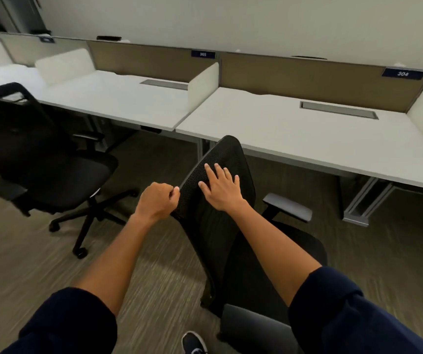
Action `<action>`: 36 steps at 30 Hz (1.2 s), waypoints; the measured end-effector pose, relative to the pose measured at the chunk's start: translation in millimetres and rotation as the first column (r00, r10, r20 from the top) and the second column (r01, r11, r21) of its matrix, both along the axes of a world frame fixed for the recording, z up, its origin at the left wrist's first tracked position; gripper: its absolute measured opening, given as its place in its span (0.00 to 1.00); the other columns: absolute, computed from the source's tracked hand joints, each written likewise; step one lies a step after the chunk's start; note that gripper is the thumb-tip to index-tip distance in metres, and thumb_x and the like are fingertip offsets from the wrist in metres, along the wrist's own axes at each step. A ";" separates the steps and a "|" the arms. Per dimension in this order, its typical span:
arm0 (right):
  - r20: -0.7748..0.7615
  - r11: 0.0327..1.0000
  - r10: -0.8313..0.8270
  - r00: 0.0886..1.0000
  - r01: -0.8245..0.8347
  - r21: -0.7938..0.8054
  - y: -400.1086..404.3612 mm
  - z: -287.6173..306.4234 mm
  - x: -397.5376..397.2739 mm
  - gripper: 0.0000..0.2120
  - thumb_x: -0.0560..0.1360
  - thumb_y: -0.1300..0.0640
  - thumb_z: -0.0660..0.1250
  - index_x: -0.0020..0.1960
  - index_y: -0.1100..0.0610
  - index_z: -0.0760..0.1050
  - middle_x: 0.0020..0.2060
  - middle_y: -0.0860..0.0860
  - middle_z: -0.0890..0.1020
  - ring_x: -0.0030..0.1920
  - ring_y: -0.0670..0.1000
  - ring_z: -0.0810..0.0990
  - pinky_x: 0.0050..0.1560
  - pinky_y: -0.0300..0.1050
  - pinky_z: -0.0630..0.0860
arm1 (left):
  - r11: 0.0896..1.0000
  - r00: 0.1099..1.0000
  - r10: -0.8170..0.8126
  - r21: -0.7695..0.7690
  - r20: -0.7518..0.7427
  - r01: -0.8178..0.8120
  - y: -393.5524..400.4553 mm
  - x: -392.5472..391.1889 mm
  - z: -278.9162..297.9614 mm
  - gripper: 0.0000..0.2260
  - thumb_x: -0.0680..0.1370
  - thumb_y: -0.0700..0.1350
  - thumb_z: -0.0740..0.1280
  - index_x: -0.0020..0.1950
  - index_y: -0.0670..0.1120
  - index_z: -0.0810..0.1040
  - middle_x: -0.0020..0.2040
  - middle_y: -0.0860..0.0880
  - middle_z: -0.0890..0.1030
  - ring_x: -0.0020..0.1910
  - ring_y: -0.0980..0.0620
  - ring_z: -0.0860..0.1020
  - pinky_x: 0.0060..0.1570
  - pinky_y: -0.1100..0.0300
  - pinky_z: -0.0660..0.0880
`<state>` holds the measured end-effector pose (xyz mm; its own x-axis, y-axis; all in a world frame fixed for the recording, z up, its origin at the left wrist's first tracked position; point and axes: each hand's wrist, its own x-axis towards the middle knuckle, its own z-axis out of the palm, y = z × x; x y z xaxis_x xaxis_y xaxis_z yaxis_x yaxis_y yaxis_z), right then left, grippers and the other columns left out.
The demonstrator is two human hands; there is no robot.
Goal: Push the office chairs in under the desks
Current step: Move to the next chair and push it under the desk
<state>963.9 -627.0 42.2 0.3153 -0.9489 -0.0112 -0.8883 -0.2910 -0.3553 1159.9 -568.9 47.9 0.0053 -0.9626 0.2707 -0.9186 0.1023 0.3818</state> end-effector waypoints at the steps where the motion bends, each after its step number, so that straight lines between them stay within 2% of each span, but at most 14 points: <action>1: 0.014 1.000 -0.006 1.000 0.006 0.010 8.5 2.2 2.3 0.32 0.84 0.39 0.50 0.83 0.48 0.46 0.83 0.55 0.50 0.82 0.61 0.48 0.78 0.68 0.46 | 1.000 1.000 -0.021 0.006 -0.010 0.021 8.4 6.6 2.4 0.26 0.81 0.46 0.62 0.23 0.47 0.62 0.20 0.50 0.66 0.21 0.49 0.66 0.29 0.56 0.61; 4: 0.045 0.999 -0.032 0.998 0.031 0.025 33.6 9.3 8.4 0.32 0.84 0.38 0.50 0.83 0.49 0.48 0.82 0.56 0.53 0.82 0.61 0.50 0.78 0.68 0.47 | 1.000 1.000 -0.026 -0.005 0.004 0.026 27.4 18.1 12.1 0.28 0.82 0.47 0.63 0.22 0.46 0.62 0.19 0.50 0.65 0.19 0.50 0.64 0.26 0.56 0.61; 8: 0.054 0.996 -0.077 0.996 0.074 0.051 62.8 14.1 17.7 0.32 0.84 0.37 0.50 0.83 0.49 0.49 0.82 0.56 0.54 0.81 0.61 0.50 0.78 0.67 0.48 | 0.996 0.997 -0.076 -0.040 0.019 0.076 26.7 16.6 18.0 0.23 0.83 0.48 0.62 0.27 0.47 0.67 0.23 0.50 0.70 0.23 0.51 0.69 0.28 0.57 0.63; 10: 0.040 0.993 -0.094 0.995 0.091 0.076 76.4 12.7 20.3 0.33 0.83 0.36 0.50 0.83 0.50 0.50 0.82 0.56 0.55 0.81 0.61 0.51 0.78 0.67 0.49 | 0.990 0.990 -0.141 -0.027 0.028 0.141 22.7 10.3 17.7 0.16 0.82 0.46 0.63 0.34 0.46 0.75 0.32 0.48 0.77 0.31 0.50 0.76 0.32 0.55 0.70; 12: 0.014 0.988 -0.116 0.993 0.114 0.103 86.2 9.1 21.8 0.34 0.83 0.35 0.49 0.83 0.50 0.50 0.81 0.57 0.58 0.80 0.62 0.56 0.77 0.67 0.54 | 0.979 0.978 -0.204 -0.014 0.052 0.205 17.8 4.1 15.6 0.09 0.81 0.44 0.64 0.48 0.43 0.82 0.44 0.45 0.83 0.43 0.46 0.80 0.43 0.49 0.78; 14: -0.016 0.978 -0.148 0.989 0.149 0.148 96.1 8.6 20.3 0.35 0.82 0.33 0.49 0.82 0.51 0.52 0.79 0.60 0.63 0.77 0.64 0.63 0.74 0.66 0.62 | 0.960 0.958 -0.278 -0.003 0.070 0.279 14.4 -1.0 12.3 0.10 0.80 0.44 0.65 0.56 0.42 0.82 0.53 0.43 0.83 0.52 0.43 0.80 0.52 0.45 0.78; 18: -0.074 0.910 -0.140 0.987 0.157 0.383 121.1 10.7 10.9 0.36 0.81 0.31 0.47 0.81 0.52 0.57 0.76 0.61 0.68 0.74 0.64 0.69 0.71 0.61 0.68 | 0.907 0.894 -0.420 0.062 0.154 0.416 14.5 -10.7 3.1 0.18 0.78 0.50 0.62 0.62 0.41 0.81 0.64 0.42 0.80 0.66 0.41 0.76 0.65 0.43 0.73; 22: -0.150 0.821 -0.188 0.971 0.240 0.519 161.7 9.6 -4.1 0.38 0.79 0.28 0.48 0.78 0.53 0.64 0.70 0.60 0.74 0.67 0.62 0.75 0.68 0.58 0.72 | 0.853 0.838 -0.517 0.183 0.173 0.489 26.0 -21.9 -5.7 0.20 0.83 0.55 0.59 0.68 0.45 0.78 0.72 0.46 0.75 0.76 0.46 0.65 0.74 0.39 0.59; 24: -0.177 0.790 -0.258 0.950 0.312 0.528 187.6 11.2 -12.4 0.38 0.79 0.27 0.47 0.75 0.54 0.68 0.68 0.59 0.76 0.64 0.60 0.77 0.65 0.56 0.73 | 0.813 0.803 -0.572 0.251 0.169 0.526 35.8 -26.0 -8.3 0.20 0.84 0.57 0.57 0.67 0.47 0.79 0.71 0.47 0.76 0.77 0.47 0.64 0.75 0.37 0.52; 26: -0.214 0.759 -0.321 0.923 0.386 0.524 214.4 13.5 -20.8 0.41 0.79 0.26 0.45 0.76 0.55 0.68 0.69 0.59 0.75 0.66 0.60 0.76 0.65 0.56 0.72 | 0.776 0.773 -0.615 0.292 0.155 0.559 44.8 -30.2 -12.5 0.21 0.84 0.59 0.54 0.62 0.48 0.81 0.64 0.48 0.80 0.73 0.48 0.70 0.75 0.35 0.50; 28: -0.252 0.735 -0.386 0.888 0.461 0.498 238.3 13.9 -27.0 0.42 0.78 0.25 0.43 0.75 0.55 0.70 0.69 0.59 0.75 0.66 0.60 0.76 0.62 0.55 0.72 | 0.765 0.763 -0.631 0.277 0.141 0.582 53.4 -34.7 -14.7 0.24 0.83 0.60 0.53 0.57 0.48 0.83 0.57 0.49 0.82 0.63 0.48 0.76 0.74 0.34 0.54; 30: -0.270 0.714 -0.459 0.846 0.532 0.455 259.2 10.7 -29.8 0.42 0.78 0.26 0.42 0.71 0.56 0.73 0.66 0.59 0.78 0.64 0.60 0.77 0.56 0.54 0.71 | 0.773 0.755 -0.631 0.221 0.179 0.594 61.1 -39.3 -15.2 0.26 0.83 0.61 0.52 0.53 0.47 0.84 0.53 0.47 0.82 0.58 0.46 0.77 0.71 0.36 0.62; 33: -0.228 0.709 -0.587 0.777 0.629 0.319 285.3 -5.8 -29.7 0.40 0.79 0.26 0.42 0.63 0.55 0.77 0.58 0.57 0.81 0.58 0.60 0.79 0.56 0.55 0.73 | 0.761 0.728 -0.648 0.162 0.223 0.628 69.2 -43.3 -15.4 0.26 0.83 0.61 0.52 0.45 0.45 0.83 0.44 0.47 0.79 0.52 0.45 0.76 0.58 0.45 0.72; 36: -0.186 0.720 -0.674 0.715 0.693 0.052 306.0 -24.0 -31.2 0.35 0.79 0.27 0.44 0.48 0.54 0.77 0.44 0.53 0.82 0.48 0.56 0.81 0.52 0.56 0.77 | 0.730 0.702 -0.683 0.142 0.201 0.669 69.2 -44.9 -18.4 0.28 0.82 0.63 0.53 0.39 0.45 0.81 0.37 0.50 0.76 0.46 0.46 0.75 0.50 0.49 0.72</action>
